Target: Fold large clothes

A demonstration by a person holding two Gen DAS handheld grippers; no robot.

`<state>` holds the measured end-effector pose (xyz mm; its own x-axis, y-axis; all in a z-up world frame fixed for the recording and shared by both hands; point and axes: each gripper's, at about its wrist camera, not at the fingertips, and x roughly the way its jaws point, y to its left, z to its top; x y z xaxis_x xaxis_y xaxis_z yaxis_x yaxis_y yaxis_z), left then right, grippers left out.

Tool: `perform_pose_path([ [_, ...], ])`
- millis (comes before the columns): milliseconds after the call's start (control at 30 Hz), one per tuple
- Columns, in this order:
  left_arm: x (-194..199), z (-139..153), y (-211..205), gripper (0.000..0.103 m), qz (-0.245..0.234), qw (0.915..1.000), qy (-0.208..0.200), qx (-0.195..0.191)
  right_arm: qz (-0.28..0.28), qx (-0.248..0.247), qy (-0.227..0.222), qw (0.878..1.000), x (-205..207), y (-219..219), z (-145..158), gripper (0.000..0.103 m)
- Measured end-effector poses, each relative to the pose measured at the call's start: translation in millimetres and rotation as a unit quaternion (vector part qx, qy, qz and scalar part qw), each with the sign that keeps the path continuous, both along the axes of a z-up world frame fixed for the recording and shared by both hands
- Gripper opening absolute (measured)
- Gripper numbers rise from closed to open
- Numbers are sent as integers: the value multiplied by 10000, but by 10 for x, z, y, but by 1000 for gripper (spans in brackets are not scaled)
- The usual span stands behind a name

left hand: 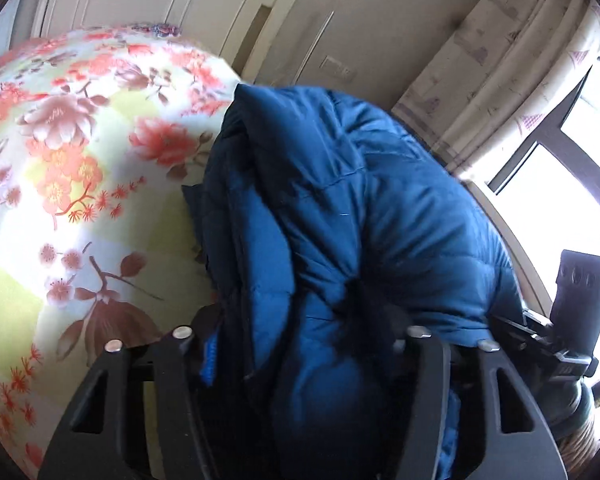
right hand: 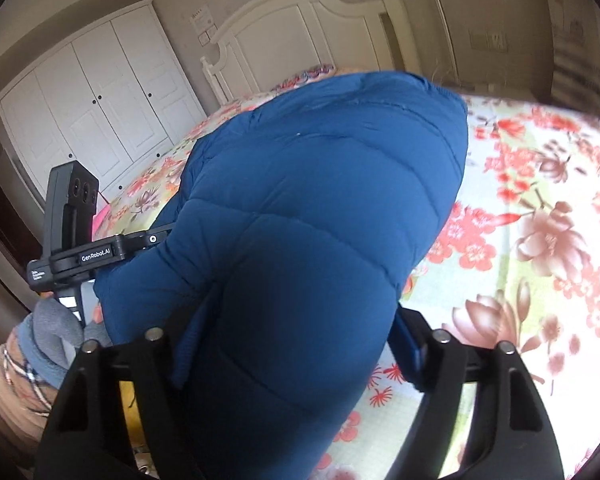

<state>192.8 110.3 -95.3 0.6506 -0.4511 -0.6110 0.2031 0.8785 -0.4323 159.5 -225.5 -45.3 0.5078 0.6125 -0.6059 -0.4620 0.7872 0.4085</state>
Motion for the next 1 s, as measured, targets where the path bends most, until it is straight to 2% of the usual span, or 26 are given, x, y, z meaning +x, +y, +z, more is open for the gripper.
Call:
perform_pose_path([
  [67, -6, 44, -22, 40, 69, 9999, -90, -66, -42, -88, -348, 9993, -67, -15, 67, 63],
  [233, 235, 146, -121, 34, 77, 9992, -219, -316, -205, -271, -977, 9946, -19, -149, 286, 56],
  [300, 449, 185, -217, 34, -19, 9990, -247, -382, -338, -328, -1039, 9935, 151, -330, 394, 56],
  [500, 1257, 403, -967, 34, -333, 9980, -351, -406, -816, -489, -1089, 9895, 759, -962, 581, 56],
  [600, 1620, 374, -1338, 34, -372, 9987, -273, -202, -962, -565, -809, 9905, 1140, -1274, 435, 56],
  [633, 1774, 270, -1487, 35, -356, 9993, -103, -32, -1003, -622, -644, 9909, 1284, -1361, 317, 58],
  [667, 1895, 127, -1627, 39, -343, 9992, 89, 186, -1048, -757, -346, 9910, 1455, -1433, 125, 63],
  [700, 1934, 34, -1720, 44, -245, 9993, -78, 252, -1127, -615, -107, 9917, 1565, -1539, -46, 65],
  [733, 1947, 29, -1760, 44, -186, 9993, -150, 298, -1166, -333, -70, 9926, 1603, -1621, -103, 69],
  [800, 1946, 57, -1805, 47, -105, 9993, -142, 340, -1270, -222, 53, 9916, 1606, -1675, -126, 75],
  [867, 1936, 80, -1794, 53, -149, 9987, -190, 459, -1401, -469, 159, 9889, 1581, -1626, -20, 83],
  [933, 1898, 102, -1702, 63, -108, 9985, -216, 484, -1717, -894, -53, 9811, 1492, -1556, 172, 84],
  [967, 1874, 116, -1666, 76, -20, 9983, -260, 516, -1897, -1033, -282, 9760, 1413, -1507, 269, 86],
  [1000, 1816, 169, -1613, 83, 159, 9973, -432, 567, -2044, -1101, -559, 9711, 1334, -1475, 331, 88],
])
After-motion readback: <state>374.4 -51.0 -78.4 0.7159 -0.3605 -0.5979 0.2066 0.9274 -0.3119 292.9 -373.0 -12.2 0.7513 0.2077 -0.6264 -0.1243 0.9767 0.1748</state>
